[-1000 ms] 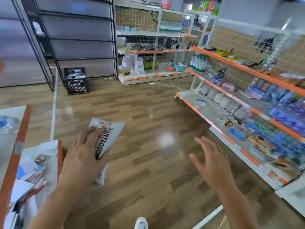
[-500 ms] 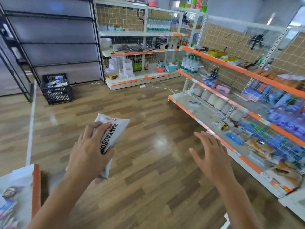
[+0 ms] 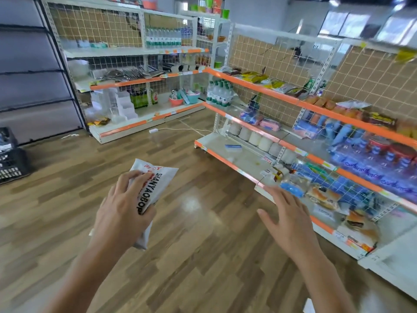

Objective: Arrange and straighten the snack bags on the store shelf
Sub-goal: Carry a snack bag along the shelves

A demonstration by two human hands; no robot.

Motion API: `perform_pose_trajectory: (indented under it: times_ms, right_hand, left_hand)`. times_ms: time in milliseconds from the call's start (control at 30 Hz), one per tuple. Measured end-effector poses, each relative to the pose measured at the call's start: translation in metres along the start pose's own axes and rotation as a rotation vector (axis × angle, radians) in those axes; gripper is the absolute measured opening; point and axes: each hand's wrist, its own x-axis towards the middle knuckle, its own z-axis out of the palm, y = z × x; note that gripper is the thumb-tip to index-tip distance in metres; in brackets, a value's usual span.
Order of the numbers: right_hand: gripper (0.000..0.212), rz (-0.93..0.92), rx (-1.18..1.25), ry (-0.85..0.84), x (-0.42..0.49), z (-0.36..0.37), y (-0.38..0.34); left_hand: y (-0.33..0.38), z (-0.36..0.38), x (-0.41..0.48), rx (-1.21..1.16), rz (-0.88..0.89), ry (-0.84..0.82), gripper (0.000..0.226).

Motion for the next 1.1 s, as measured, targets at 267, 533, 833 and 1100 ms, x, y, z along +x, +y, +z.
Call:
perform_pose_trajectory:
  times_ms: [267, 533, 833, 1100]
  right_hand:
    - [0.048, 0.148, -0.039, 0.09, 0.078, 0.009, 0.021]
    - [0.048, 0.222, -0.059, 0.11, 0.176, 0.021, 0.072]
    - [0.048, 0.189, -0.098, 0.139, 0.303, 0.027, 0.144]
    - [0.05, 0.238, -0.092, 0.085, 0.407, 0.051, 0.186]
  left_hand:
    - [0.014, 0.059, 0.125, -0.096, 0.114, -0.053, 0.064]
    - [0.047, 0.136, 0.23, -0.143, 0.191, -0.087, 0.064]
    - [0.091, 0.222, 0.337, -0.157, 0.168, -0.091, 0.061]
    - [0.103, 0.291, 0.436, -0.166, 0.159, -0.113, 0.061]
